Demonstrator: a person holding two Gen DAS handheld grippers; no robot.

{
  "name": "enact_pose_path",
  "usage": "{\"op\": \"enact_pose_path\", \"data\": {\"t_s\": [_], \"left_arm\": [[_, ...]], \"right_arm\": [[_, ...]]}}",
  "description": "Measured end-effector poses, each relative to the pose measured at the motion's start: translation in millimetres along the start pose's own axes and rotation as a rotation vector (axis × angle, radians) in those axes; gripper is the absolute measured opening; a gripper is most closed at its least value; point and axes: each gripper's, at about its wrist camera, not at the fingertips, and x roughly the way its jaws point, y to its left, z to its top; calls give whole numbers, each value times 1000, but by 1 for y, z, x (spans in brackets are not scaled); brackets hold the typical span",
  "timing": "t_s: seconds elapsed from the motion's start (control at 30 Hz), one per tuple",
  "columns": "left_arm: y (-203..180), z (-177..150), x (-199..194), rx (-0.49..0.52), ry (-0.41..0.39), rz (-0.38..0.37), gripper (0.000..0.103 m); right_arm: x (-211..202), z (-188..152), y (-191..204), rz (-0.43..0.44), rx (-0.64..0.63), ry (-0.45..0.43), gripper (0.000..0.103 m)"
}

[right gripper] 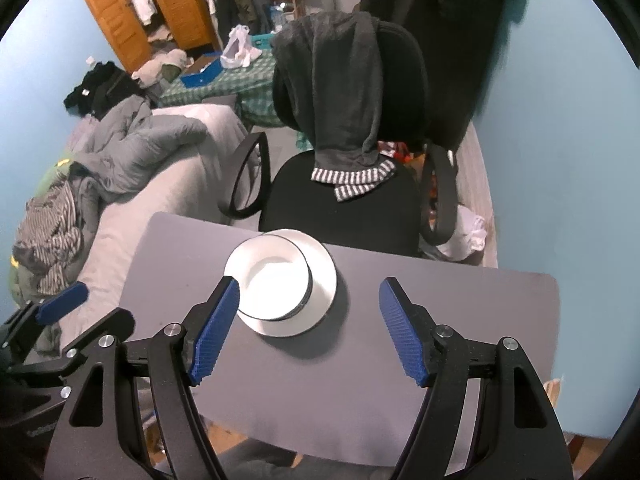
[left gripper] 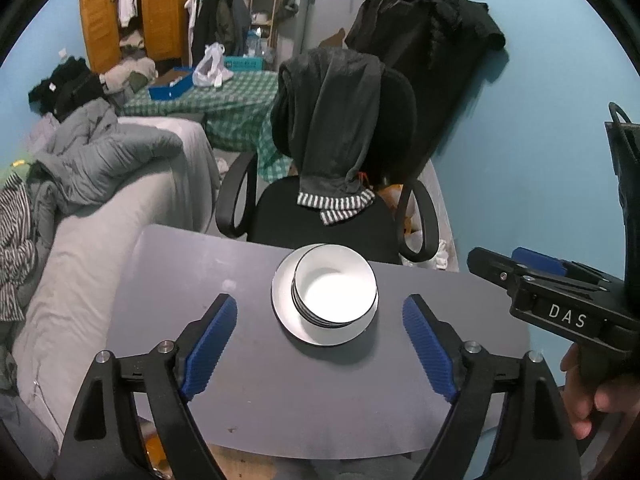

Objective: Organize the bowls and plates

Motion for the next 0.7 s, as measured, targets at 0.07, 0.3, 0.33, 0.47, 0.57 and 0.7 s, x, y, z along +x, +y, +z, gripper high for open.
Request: {"op": "enact_pose_path", "data": {"t_s": [0.07, 0.3, 0.33, 0.47, 0.57, 0.7], "left_arm": [[-2, -2, -4, 10, -6, 8, 86], [-10, -11, -9, 53, 9, 1, 86], [-12, -12, -10, 53, 10, -2, 86], [-13, -13, -12, 48, 1, -5, 86], [-14, -12, -17, 44, -7, -8, 86], [-16, -12, -20, 39, -4, -11, 86]], "right_arm": [[-6, -5, 0, -11, -5, -9, 72], [-24, -18, -8, -36, 19, -26, 72], [-26, -19, -9, -40, 22, -30, 72], [-34, -25, -11, -58, 32, -40, 72], [-34, -27, -13, -63, 35, -40, 72], [-36, -29, -14, -61, 33, -36, 72]]}}
